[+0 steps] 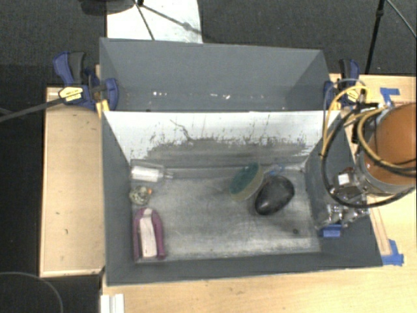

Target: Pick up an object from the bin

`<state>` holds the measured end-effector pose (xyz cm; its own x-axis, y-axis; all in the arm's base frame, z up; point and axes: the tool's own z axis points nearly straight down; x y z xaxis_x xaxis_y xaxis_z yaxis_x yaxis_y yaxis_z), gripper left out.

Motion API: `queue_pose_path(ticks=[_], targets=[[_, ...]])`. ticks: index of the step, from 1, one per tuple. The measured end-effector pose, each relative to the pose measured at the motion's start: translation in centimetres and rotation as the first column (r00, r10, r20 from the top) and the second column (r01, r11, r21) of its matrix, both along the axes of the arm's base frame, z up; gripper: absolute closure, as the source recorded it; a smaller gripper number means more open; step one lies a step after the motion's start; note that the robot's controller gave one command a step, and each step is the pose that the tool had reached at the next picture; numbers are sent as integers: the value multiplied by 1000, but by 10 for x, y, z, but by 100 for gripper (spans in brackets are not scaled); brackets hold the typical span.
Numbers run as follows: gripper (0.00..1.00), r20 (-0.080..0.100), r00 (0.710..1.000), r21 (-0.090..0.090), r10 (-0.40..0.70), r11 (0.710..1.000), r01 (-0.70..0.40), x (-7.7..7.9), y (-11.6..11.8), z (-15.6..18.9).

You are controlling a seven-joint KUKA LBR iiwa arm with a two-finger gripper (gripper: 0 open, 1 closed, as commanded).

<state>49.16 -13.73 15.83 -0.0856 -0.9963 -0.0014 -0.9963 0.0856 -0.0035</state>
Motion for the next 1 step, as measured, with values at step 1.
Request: queue_pose_path(ticks=[1], targets=[[100,1,1000,0,-8,1000,8,1,1,30]])
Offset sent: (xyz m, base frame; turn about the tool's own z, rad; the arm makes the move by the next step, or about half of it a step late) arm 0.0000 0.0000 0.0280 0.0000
